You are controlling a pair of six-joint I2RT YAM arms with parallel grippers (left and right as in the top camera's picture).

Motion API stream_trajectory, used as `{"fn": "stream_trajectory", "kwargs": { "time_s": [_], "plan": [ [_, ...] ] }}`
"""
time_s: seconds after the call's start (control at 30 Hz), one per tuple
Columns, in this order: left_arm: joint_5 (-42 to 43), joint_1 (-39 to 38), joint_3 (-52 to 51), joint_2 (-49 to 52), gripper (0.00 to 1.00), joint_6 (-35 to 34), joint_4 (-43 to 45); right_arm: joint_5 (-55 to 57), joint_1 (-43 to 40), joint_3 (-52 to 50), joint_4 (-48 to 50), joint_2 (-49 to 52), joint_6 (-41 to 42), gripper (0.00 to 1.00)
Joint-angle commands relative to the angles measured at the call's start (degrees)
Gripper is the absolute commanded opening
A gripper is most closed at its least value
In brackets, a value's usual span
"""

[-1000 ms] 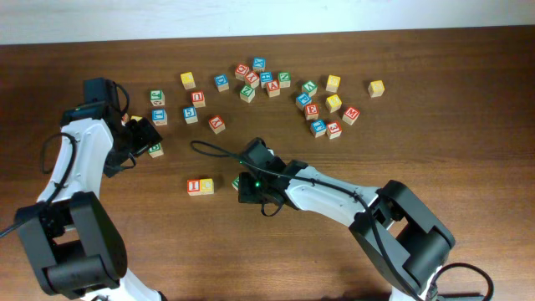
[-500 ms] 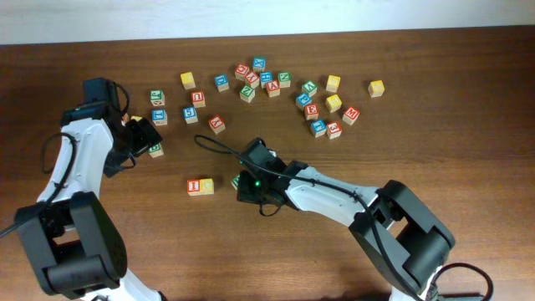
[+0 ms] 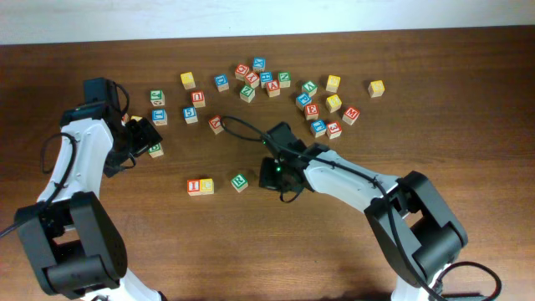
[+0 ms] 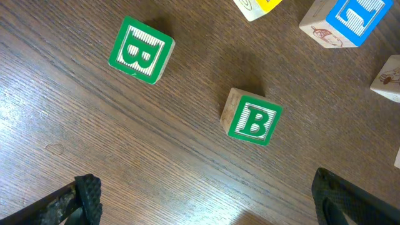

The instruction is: Spell out ICRA

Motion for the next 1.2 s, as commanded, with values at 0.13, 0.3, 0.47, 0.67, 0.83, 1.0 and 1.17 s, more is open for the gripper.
{"fn": "stream_trajectory", "kwargs": {
  "time_s": [0.13,0.3,0.47,0.67,0.83,1.0,1.17],
  "plan": [
    [0.4,-0.1,0.5,0.2,0.99,0.3,-0.1,5.9,0.8,-1.5,9.2,1.8,-17.2,0.04],
    [0.4,-0.1,0.5,0.2,0.99,0.3,-0.1,6.0,0.9,-1.6,9.2,1.8,-18.1,0.04],
    [0.4,-0.1,0.5,0.2,0.99,0.3,-0.1,5.5,0.9,-2.0,9.6,2.0,-18.3,0.04],
    [0.4,-0.1,0.5,0.2,0.99,0.3,-0.1,2.5,0.9,-2.0,10.9,3.8,-18.7,0.04],
    [0.4,-0.1,0.5,0.2,0.99,0.3,-0.1,-2.0,0.9,-2.0,13.0,3.9,-19.6,0.04],
    [0.4,-0.1,0.5,0.2,0.99,0.3,-0.1,-4.4,1.2,-2.0,13.6,3.9,-19.7,0.04],
    [0.4,-0.1,0.5,0.2,0.99,0.3,-0.1,-3.6,3.1,-2.0,13.9,3.9,-19.7,0.04]
  ]
}}
